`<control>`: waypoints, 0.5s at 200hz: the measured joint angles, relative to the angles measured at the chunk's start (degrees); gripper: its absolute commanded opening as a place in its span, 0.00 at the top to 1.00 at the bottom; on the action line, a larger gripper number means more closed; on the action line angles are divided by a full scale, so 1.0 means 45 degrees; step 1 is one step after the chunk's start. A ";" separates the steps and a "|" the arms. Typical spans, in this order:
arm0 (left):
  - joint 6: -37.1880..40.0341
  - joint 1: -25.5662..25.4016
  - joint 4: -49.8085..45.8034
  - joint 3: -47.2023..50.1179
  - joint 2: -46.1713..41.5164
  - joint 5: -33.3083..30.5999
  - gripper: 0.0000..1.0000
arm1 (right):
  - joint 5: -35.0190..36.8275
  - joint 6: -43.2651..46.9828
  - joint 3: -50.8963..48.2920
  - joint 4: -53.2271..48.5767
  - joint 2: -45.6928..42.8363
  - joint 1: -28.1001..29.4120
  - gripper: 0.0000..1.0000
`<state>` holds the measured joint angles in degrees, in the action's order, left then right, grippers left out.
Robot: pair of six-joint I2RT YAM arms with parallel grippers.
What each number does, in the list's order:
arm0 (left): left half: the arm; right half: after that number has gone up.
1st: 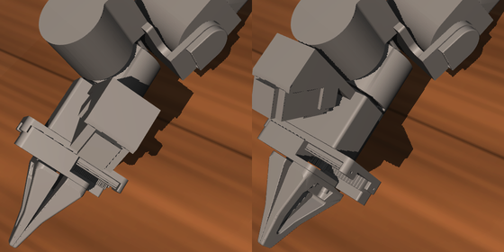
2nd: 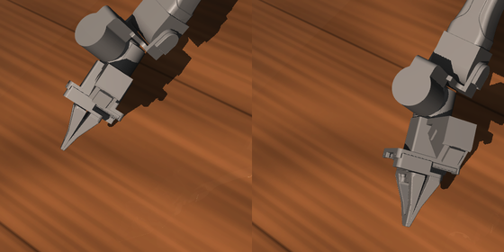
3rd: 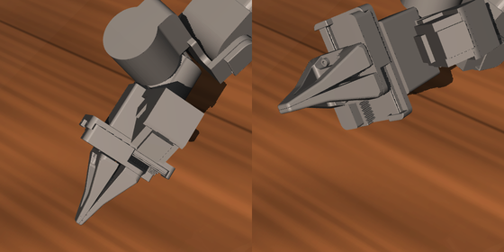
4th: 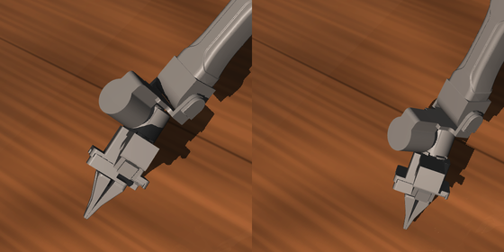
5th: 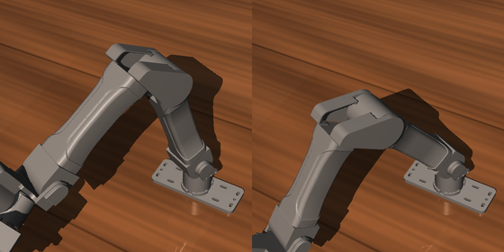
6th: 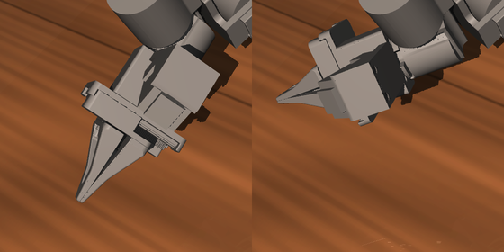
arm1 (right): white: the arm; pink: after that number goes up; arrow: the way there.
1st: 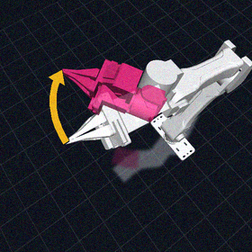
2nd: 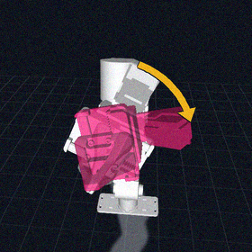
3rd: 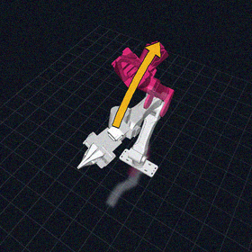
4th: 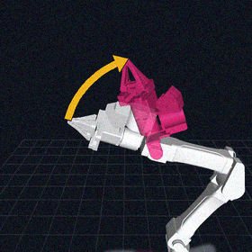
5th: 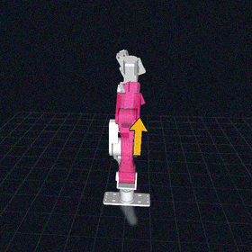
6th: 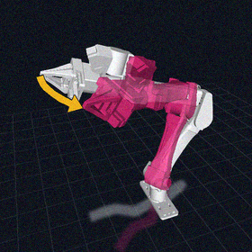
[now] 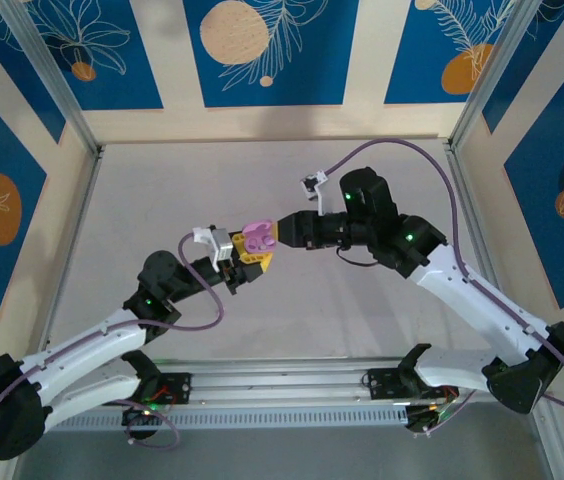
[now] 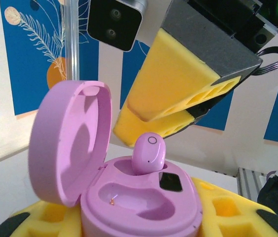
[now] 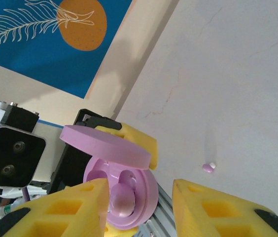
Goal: Insert wireless bluetooth earbuds into charging case
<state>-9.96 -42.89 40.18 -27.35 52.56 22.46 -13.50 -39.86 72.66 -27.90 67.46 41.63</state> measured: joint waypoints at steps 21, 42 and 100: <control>0.0010 0.0000 -0.0029 0.0000 0.0000 -0.0005 0.77 | 0.0000 -0.0049 0.0000 -0.0228 -0.0131 0.0000 0.71; 0.0073 0.0000 -0.0073 0.0000 0.0000 -0.0010 0.77 | -0.0107 -0.0112 0.0000 -0.0432 -0.0257 0.0000 0.74; 0.0243 0.0000 -0.0087 0.0000 0.0000 -0.0024 0.77 | -0.0432 -0.0087 0.0049 -0.0685 -0.0272 0.0175 0.82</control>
<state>-8.86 -42.89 39.79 -27.35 52.56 22.35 -15.44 -40.25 72.88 -30.98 66.24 42.41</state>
